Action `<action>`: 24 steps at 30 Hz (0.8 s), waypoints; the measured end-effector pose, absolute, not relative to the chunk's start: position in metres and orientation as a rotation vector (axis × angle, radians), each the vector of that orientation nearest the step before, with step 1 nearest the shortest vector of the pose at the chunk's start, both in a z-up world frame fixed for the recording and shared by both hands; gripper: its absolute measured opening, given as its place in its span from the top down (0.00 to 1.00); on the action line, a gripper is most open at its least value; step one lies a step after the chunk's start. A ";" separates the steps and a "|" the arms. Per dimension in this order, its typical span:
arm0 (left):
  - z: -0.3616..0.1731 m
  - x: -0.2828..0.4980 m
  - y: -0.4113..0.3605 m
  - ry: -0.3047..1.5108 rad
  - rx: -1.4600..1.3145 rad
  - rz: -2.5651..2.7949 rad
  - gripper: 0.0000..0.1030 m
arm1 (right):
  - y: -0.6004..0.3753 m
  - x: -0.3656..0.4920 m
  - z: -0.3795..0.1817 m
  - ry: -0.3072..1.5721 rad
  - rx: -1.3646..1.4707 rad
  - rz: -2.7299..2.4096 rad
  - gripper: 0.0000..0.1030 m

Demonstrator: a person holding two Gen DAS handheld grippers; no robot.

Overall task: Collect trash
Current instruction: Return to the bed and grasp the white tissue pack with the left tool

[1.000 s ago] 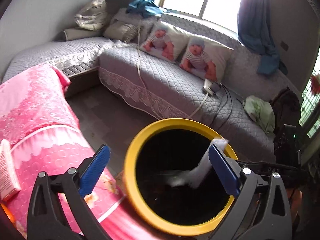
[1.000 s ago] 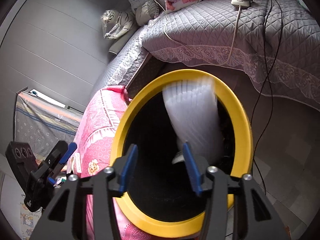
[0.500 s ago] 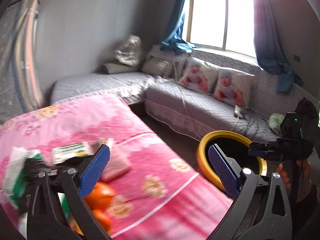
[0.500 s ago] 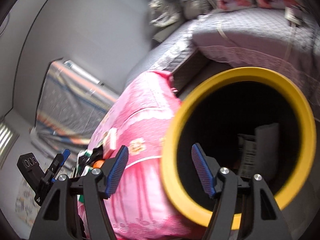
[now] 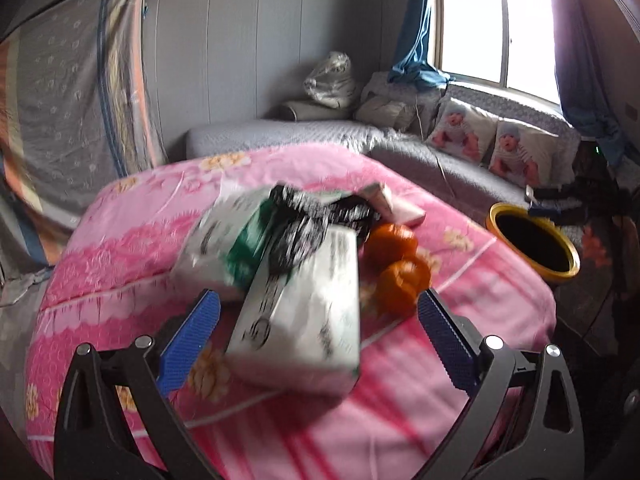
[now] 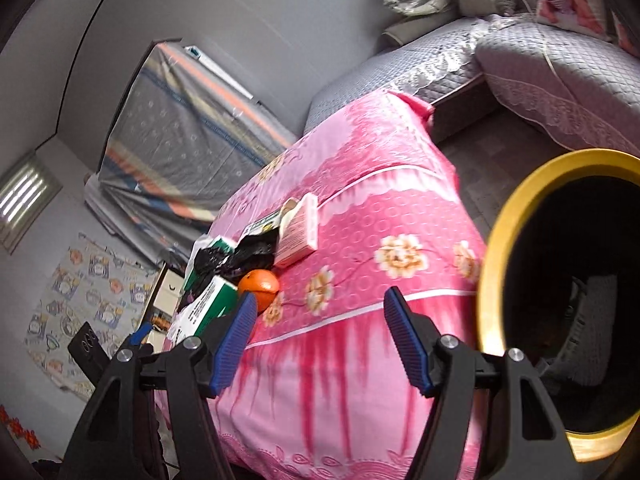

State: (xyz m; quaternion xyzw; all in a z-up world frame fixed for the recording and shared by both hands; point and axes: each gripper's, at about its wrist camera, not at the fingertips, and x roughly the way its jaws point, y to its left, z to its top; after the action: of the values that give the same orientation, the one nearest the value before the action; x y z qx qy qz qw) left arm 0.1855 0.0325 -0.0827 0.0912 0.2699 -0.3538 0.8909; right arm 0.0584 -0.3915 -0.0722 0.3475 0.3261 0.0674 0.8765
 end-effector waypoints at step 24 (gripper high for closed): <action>-0.145 0.244 -0.005 0.805 0.278 -0.728 0.08 | -0.338 0.093 -0.077 0.765 0.656 0.265 0.29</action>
State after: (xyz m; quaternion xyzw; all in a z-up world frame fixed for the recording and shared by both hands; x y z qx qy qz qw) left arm 0.2442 -0.0046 -0.1447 0.1319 0.3818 -0.3453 0.8471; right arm 0.0926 -0.3379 -0.0766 0.3132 0.3655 0.1264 0.8674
